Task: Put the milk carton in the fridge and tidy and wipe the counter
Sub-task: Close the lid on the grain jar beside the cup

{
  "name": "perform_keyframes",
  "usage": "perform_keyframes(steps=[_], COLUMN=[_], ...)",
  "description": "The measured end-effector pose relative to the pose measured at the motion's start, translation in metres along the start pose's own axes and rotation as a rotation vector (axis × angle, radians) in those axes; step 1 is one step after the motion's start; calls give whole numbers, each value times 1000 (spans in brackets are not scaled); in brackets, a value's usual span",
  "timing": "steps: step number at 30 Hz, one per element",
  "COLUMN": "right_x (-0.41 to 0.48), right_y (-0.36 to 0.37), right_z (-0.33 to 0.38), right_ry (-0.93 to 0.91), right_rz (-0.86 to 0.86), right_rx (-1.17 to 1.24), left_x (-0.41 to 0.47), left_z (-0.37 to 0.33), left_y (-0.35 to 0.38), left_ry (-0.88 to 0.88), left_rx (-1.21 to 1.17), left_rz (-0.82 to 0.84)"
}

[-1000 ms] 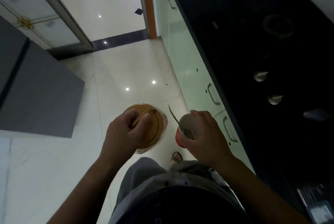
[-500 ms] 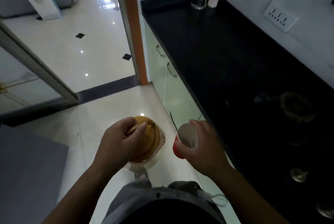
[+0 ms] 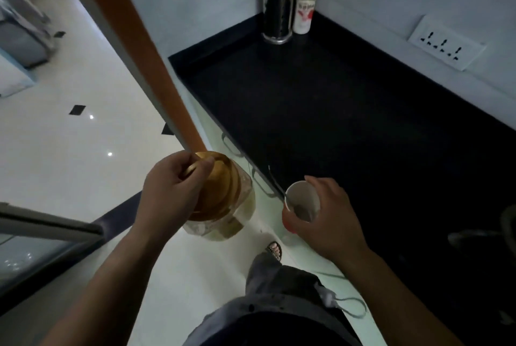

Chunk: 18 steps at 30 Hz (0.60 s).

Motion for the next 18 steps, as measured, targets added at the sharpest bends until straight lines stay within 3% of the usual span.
perform_keyframes(steps=[8, 18], right_x=[142, 228], right_y=[-22, -20], right_z=[19, 4], right_ry=[44, 308], right_rz=[-86, -266], right_rx=[27, 5], left_x=[142, 296], left_z=[-52, -93], left_y=[32, 112], left_ry=[78, 205], left_rx=[6, 2], left_rz=[112, 378])
Point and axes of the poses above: each hand's wrist, its own x-axis towards the middle knuckle, its own y-axis out of the palm, z = x × y, the point moved 9 cm from there along x, towards the middle knuckle, and after that the axes turned 6 degrees about -z, right-handed, at the moved point
